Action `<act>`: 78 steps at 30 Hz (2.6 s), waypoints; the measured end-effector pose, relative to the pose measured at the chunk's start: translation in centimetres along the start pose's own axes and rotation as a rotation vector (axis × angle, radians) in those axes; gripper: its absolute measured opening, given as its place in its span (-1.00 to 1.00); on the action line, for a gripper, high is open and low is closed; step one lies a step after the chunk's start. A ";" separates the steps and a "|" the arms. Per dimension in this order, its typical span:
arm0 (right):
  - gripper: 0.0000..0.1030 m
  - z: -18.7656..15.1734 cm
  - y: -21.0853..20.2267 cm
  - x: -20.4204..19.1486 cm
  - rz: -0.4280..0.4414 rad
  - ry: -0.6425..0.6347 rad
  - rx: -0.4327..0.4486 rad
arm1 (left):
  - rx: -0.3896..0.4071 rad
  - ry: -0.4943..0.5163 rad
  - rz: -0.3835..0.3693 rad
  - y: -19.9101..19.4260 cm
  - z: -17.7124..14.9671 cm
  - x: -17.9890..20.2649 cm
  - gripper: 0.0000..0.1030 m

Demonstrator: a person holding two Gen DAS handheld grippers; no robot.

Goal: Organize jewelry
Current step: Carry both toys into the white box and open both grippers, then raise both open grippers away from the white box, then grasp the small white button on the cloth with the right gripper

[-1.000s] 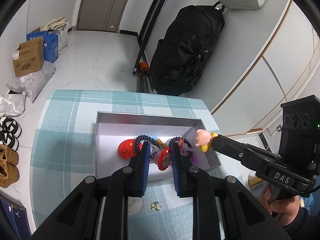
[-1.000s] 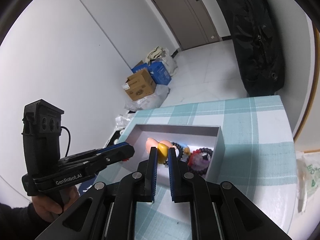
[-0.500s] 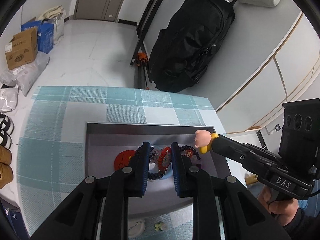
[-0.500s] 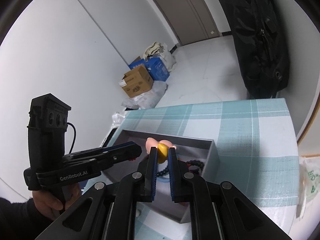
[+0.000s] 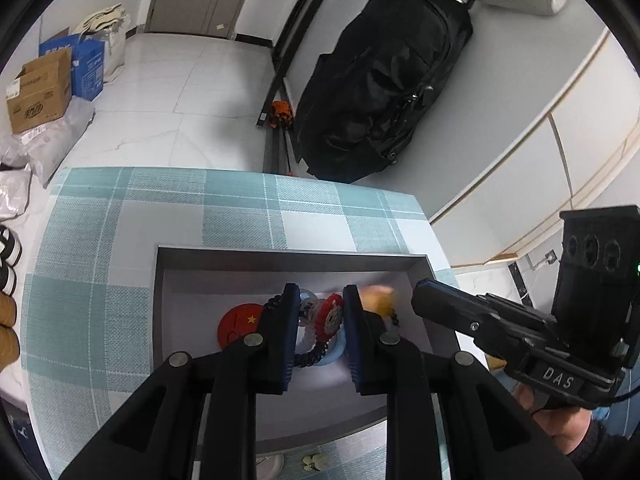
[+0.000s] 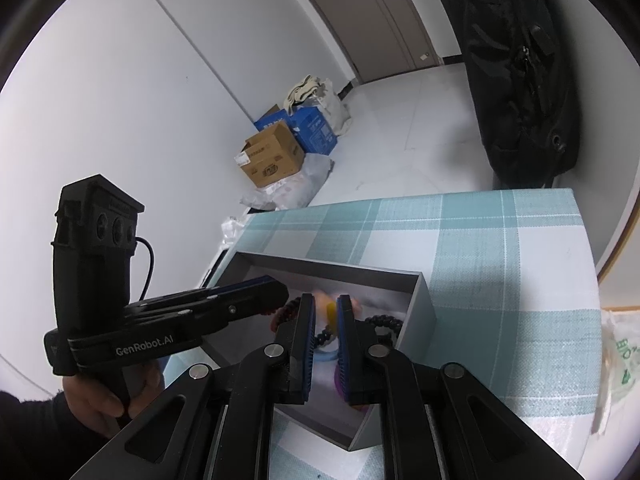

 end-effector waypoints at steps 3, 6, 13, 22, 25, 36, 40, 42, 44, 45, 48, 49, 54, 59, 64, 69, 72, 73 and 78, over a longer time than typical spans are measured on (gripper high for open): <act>-0.75 0.1 -0.4 -0.1 0.003 -0.005 0.018 | -0.006 0.014 0.008 0.0 -0.1 0.1 -0.61; -0.74 0.4 -1.0 -0.2 0.009 -0.005 0.043 | 0.004 0.023 0.001 -0.3 -0.1 0.3 -0.28; -0.53 0.5 -2.0 -0.3 -0.005 -0.008 0.079 | 0.072 0.016 0.023 -1.9 0.3 0.1 0.11; -0.13 0.0 -3.2 -1.7 -0.007 -0.040 0.105 | 0.111 0.045 0.077 -3.5 -0.2 0.3 0.12; 0.00 -0.1 -3.6 -2.2 -0.008 -0.055 0.117 | 0.123 0.067 0.089 -4.2 -0.5 0.6 0.12; 0.35 -2.1 -4.8 -3.7 -0.047 -0.119 0.121 | 0.151 0.091 0.146 -6.2 -2.3 0.0 0.33; 0.37 -2.9 -5.0 -4.6 -0.048 -0.149 0.106 | 0.163 0.080 0.166 -7.0 -2.9 -0.6 0.41; 0.53 -3.5 -5.1 -4.9 -0.052 -0.161 0.100 | 0.172 0.080 0.182 -7.5 -3.2 -0.8 0.46; 0.61 -3.8 -5.3 -5.2 -0.064 -0.175 0.102 | 0.175 0.075 0.192 -7.7 -3.6 -1.1 0.52; 0.63 -3.9 -5.4 -5.5 -0.066 -0.187 0.106 | 0.179 0.076 0.201 -7.9 -3.8 -1.3 0.52; 0.72 -4.5 -5.6 -6.1 -0.069 -0.215 0.099 | 0.179 0.085 0.219 -8.1 -4.2 -1.7 0.53; 0.74 -4.7 -5.5 -6.2 -0.067 -0.222 0.092 | 0.179 0.090 0.224 -8.2 -4.3 -1.7 0.53; 0.77 -5.6 -4.9 -6.6 -0.076 -0.243 0.063 | 0.171 0.103 0.238 -8.6 -4.9 -1.9 0.53; 0.86 -6.6 -4.7 -6.8 -0.072 -0.259 0.043 | 0.151 0.073 0.248 -8.8 -5.7 -2.6 0.53; 0.86 -7.6 -4.1 -7.4 -0.064 -0.291 0.010 | 0.119 0.091 0.284 -8.8 -6.4 -2.9 0.53; 0.86 -8.8 -3.0 -7.6 -0.068 -0.317 -0.044 | 0.078 0.069 0.301 -8.7 -6.9 -3.9 0.53; 0.86 -9.4 -2.0 -7.7 -0.072 -0.329 -0.079 | 0.073 0.067 0.321 -8.9 -6.8 -4.4 0.53; 0.86 -9.6 -1.6 -7.6 -0.070 -0.328 -0.090 | 0.073 0.060 0.319 -9.0 -6.7 -4.4 0.53; 0.81 -10.5 0.3 -7.3 -0.057 -0.299 -0.148 | 0.066 0.024 0.312 -9.3 -6.7 -5.1 0.53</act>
Point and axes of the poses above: each gripper's, at about its wrist camera, not at the fingertips, and y roughly the way its jaws point, x to its right, z to its top, the point moved 5 cm from there along y, roughly the way its jaws point, and after that the axes turned 11 degrees about x, right-handed, at the moved point
